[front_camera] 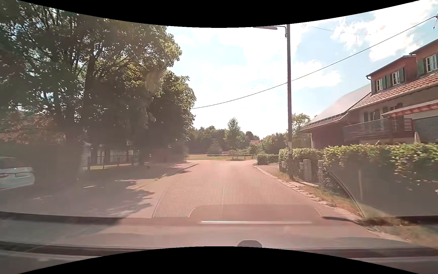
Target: Follow the waypoints while adhering to traffic rules and regulations
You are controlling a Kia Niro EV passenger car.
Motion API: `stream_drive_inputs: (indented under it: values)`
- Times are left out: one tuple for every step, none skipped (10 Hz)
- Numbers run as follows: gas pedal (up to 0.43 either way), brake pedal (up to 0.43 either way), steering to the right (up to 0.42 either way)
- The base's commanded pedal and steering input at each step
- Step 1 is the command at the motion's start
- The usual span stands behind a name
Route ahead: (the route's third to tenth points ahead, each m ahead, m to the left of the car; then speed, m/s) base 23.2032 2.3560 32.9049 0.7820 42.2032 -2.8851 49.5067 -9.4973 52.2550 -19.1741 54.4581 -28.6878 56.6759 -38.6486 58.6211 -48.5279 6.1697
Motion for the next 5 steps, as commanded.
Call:
stream_drive_inputs:
  values:
    - [0.13, 0.0, -0.002]
    - [0.13, 0.0, -0.002]
    - [0.13, 0.0, -0.002]
    - [0.13, 0.0, -0.002]
    - [0.13, 0.0, -0.002]
